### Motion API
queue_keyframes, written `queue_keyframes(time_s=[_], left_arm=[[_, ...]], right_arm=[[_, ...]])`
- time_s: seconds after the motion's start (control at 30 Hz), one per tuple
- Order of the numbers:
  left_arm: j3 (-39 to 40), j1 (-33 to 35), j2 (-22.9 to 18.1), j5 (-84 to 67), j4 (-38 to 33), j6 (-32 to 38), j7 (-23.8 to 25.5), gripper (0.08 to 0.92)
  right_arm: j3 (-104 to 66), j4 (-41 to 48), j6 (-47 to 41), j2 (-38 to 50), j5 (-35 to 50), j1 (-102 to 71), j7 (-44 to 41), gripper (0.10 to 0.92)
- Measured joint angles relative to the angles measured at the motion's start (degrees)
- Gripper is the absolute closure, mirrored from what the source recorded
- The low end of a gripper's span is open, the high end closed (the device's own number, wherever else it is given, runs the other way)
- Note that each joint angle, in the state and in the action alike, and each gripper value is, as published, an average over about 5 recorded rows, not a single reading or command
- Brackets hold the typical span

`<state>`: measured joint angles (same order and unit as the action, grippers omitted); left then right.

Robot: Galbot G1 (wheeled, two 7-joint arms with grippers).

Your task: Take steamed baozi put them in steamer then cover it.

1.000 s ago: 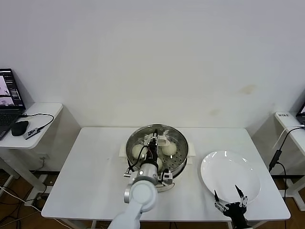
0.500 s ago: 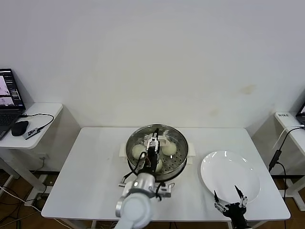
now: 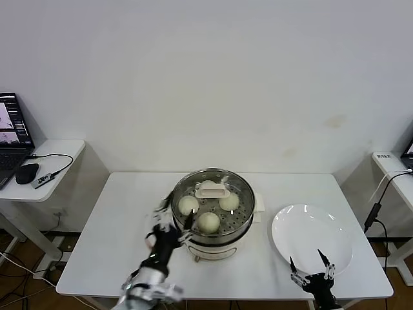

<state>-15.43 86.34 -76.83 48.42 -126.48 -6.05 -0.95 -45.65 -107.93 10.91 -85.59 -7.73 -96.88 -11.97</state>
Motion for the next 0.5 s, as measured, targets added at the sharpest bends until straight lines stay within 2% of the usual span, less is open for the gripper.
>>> queue_keyframes(time_s=[0.27, 0.5], left_arm=[[-8.3, 10.2, 0.4, -28.3, 0.8, 7.8, -6.1, 0.177], [-11.0, 16.7, -0.8, -43.2, 2.9, 13.5, -8.3, 0.177]], right_arm=[[0.9, -1.4, 0.9, 4.1, 3.6, -2.9, 1.0, 0.203], [3.2, -3.4, 1.3, 7.3, 8.1, -6.5, 2.3, 0.203]])
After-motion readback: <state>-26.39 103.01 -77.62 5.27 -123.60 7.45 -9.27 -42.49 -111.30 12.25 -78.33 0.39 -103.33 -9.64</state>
